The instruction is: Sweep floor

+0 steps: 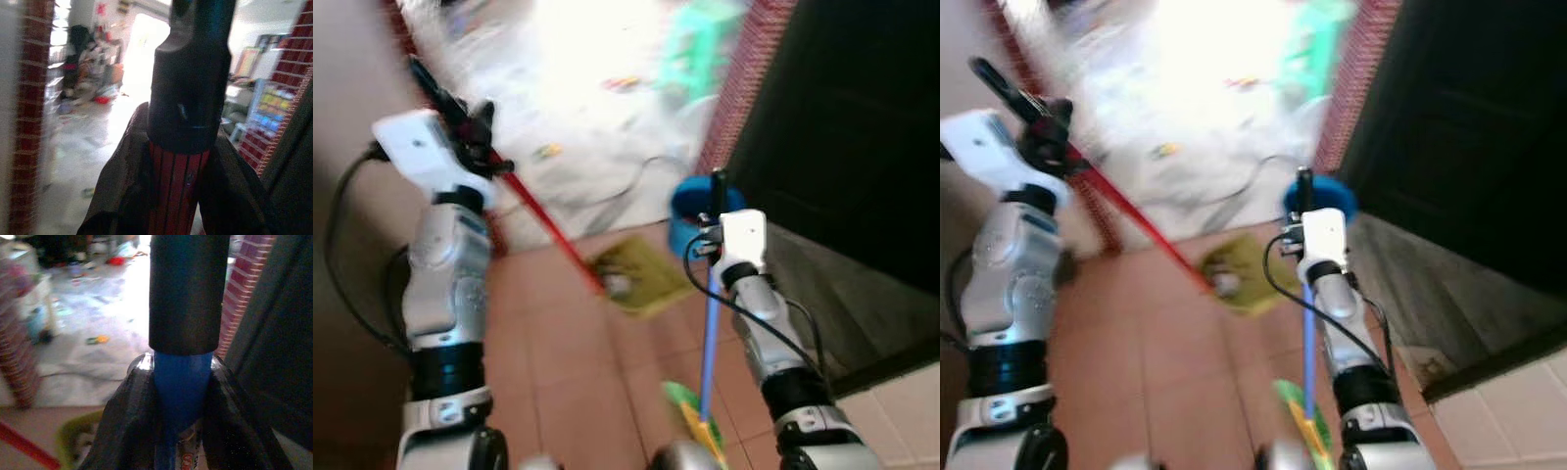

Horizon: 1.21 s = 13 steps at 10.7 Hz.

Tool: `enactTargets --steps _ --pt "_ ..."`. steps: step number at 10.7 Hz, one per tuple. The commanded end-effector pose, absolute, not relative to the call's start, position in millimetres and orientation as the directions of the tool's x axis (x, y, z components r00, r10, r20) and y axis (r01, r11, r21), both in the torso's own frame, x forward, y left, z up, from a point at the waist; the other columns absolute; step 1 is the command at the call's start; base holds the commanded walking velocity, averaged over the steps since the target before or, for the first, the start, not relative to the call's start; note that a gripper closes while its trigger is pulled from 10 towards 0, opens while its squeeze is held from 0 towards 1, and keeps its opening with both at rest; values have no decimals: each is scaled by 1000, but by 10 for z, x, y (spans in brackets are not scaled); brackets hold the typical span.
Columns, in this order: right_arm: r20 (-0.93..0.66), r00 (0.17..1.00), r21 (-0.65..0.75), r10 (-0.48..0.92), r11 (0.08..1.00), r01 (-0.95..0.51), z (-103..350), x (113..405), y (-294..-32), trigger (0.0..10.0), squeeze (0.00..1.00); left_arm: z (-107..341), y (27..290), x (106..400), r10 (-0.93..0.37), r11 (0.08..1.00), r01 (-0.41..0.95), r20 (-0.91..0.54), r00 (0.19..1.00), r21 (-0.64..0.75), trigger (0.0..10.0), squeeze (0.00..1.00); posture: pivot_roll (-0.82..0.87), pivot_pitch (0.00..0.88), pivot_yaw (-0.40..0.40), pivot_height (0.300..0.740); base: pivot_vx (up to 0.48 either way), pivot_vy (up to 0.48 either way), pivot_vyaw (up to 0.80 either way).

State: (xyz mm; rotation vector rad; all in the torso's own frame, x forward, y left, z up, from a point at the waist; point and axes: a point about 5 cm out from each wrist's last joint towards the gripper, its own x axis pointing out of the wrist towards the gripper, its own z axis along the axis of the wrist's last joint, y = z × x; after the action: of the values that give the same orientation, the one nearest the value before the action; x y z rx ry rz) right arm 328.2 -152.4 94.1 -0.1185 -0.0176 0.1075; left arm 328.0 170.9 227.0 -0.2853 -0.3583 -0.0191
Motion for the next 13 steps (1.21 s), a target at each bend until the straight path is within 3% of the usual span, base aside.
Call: enactTargets --steps 1,13 --pt "31 995 -123 94 988 -90 995 3306 -1556 10000 0 2461 1620 3261 -1 945 143 433 901 -296 10000 0 -57 60 6 740 480 0 431" --pt "32 994 -90 100 991 -97 1045 3388 -1502 10000 0 2457 1579 3262 -4 944 147 436 900 -296 10000 0 -55 46 1 740 473 0 -57"
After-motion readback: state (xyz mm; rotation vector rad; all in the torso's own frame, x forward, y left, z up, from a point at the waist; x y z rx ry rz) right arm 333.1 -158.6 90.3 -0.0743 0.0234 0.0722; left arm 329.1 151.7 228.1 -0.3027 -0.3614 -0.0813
